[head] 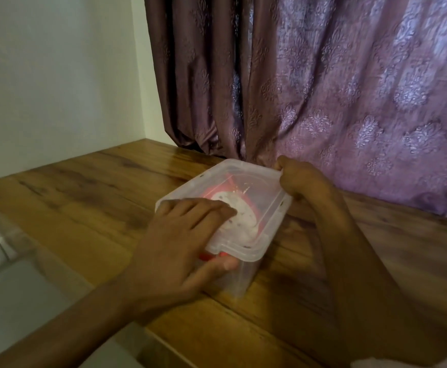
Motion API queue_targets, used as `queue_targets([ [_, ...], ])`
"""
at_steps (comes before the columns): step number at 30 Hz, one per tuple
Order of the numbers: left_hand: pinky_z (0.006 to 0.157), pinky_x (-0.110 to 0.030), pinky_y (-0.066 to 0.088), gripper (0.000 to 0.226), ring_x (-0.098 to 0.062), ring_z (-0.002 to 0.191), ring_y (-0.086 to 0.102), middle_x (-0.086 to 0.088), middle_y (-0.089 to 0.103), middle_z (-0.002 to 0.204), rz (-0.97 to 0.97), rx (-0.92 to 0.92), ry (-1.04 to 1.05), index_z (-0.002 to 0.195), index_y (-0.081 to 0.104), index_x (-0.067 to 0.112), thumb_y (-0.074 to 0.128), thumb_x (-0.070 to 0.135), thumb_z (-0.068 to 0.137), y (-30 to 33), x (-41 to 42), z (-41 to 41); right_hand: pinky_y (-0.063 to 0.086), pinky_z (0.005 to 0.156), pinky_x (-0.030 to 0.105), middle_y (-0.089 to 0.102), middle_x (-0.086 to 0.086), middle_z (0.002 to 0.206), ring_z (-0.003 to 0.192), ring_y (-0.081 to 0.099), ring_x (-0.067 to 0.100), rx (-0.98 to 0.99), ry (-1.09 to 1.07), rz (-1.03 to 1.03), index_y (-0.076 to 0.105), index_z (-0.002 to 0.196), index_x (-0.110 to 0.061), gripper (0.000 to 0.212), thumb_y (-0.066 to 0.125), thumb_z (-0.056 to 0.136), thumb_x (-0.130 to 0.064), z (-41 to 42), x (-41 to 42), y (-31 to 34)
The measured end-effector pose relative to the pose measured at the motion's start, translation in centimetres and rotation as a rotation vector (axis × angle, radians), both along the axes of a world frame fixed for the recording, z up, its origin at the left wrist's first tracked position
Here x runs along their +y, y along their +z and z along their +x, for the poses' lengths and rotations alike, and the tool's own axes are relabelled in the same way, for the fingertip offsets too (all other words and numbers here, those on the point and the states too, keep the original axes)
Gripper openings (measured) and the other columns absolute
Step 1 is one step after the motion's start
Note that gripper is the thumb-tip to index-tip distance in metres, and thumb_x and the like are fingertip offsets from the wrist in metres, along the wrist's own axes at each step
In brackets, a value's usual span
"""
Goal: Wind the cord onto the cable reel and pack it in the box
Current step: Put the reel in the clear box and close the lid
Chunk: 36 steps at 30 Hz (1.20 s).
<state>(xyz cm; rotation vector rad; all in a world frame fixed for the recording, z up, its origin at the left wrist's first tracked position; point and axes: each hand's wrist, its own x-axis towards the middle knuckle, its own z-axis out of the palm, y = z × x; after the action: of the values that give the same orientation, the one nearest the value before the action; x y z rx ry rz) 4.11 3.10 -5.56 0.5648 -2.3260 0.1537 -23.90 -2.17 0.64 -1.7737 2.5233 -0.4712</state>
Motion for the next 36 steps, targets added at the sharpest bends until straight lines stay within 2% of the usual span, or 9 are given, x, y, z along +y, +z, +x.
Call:
queue_targets([
  [4,0.110,-0.050,0.033,0.086,-0.029,0.130,0.047,-0.015,0.054,0.141,-0.261,-0.214,0.125,0.145,0.037,0.015,0.057,0.071,0.084,-2.6,-1.1,1.2,0.041,0.103,0.047,0.043,0.019,0.145,0.125,0.046,0.038,0.050,-0.067,0.031,0.028,0.148,-0.020,0.054,0.041,0.095,-0.021,1.9,-1.0,0.2],
  [11,0.107,-0.045,0.030,0.064,-0.032,0.129,0.045,-0.016,0.049,0.140,-0.408,-0.119,0.061,0.148,0.034,0.010,0.042,0.053,0.101,-3.3,-3.3,0.4,0.040,0.104,0.044,0.040,0.023,0.146,0.128,0.044,0.040,0.064,-0.056,0.005,0.021,0.150,-0.009,0.058,0.041,0.097,-0.021,3.5,-2.4,0.2],
  [15,0.110,-0.047,0.030,0.059,-0.035,0.131,0.041,-0.018,0.037,0.143,-0.437,-0.078,0.024,0.146,0.033,0.006,0.039,0.047,0.104,-3.2,-3.7,0.4,0.040,0.102,0.043,0.042,0.022,0.144,0.126,0.045,0.040,0.073,-0.032,-0.035,0.029,0.146,-0.010,0.053,0.041,0.096,-0.020,3.3,-2.6,-0.1],
  [20,0.106,-0.054,0.042,0.056,-0.039,0.125,0.051,-0.026,0.060,0.129,-0.541,-0.100,0.026,0.139,0.040,0.001,0.051,0.040,0.101,-2.6,-3.8,0.7,0.040,0.099,0.041,0.044,0.019,0.143,0.125,0.047,0.038,0.089,-0.046,-0.025,0.041,0.141,-0.012,0.047,0.039,0.095,-0.022,3.2,-2.9,-0.1],
  [23,0.091,-0.051,0.057,0.059,-0.040,0.109,0.069,-0.026,0.070,0.118,-0.679,-0.210,-0.025,0.137,0.051,-0.003,0.065,0.037,0.095,-0.7,-4.2,1.5,0.042,0.098,0.041,0.046,0.018,0.142,0.123,0.048,0.038,0.100,-0.071,-0.007,0.046,0.138,-0.014,0.045,0.039,0.094,-0.024,3.3,-3.1,-0.2],
  [26,0.077,-0.047,0.063,0.055,-0.039,0.097,0.074,-0.027,0.073,0.112,-0.763,-0.310,-0.149,0.127,0.063,-0.007,0.063,0.038,0.096,1.4,-4.6,1.9,0.043,0.094,0.042,0.050,0.017,0.138,0.119,0.051,0.037,0.122,-0.082,0.004,0.050,0.135,-0.015,0.044,0.040,0.093,-0.026,3.7,-3.2,0.0],
  [31,0.070,-0.042,0.064,0.035,-0.035,0.091,0.076,-0.025,0.075,0.108,-0.743,-0.301,-0.245,0.122,0.060,-0.006,0.049,0.016,0.097,2.7,-5.2,1.9,0.044,0.091,0.039,0.051,0.017,0.137,0.118,0.053,0.036,0.115,-0.095,0.005,0.053,0.132,-0.013,0.043,0.041,0.092,-0.024,3.8,-3.8,0.2],
  [33,0.077,-0.044,0.062,0.037,-0.037,0.098,0.073,-0.024,0.073,0.113,-0.620,-0.229,-0.173,0.123,0.065,-0.003,0.047,0.019,0.099,1.4,-5.0,1.9,0.044,0.089,0.037,0.053,0.017,0.135,0.117,0.054,0.035,0.107,-0.081,0.006,0.055,0.130,-0.012,0.042,0.042,0.092,-0.023,3.8,-4.2,0.2],
  [36,0.081,-0.045,0.053,0.046,-0.033,0.104,0.057,-0.023,0.068,0.112,-0.401,-0.062,-0.020,0.124,0.057,0.009,0.029,0.040,0.105,-1.0,-4.1,0.7,0.044,0.089,0.038,0.053,0.017,0.136,0.117,0.054,0.035,0.101,-0.087,0.012,0.055,0.130,-0.011,0.043,0.043,0.091,-0.025,3.7,-4.4,0.3],
])
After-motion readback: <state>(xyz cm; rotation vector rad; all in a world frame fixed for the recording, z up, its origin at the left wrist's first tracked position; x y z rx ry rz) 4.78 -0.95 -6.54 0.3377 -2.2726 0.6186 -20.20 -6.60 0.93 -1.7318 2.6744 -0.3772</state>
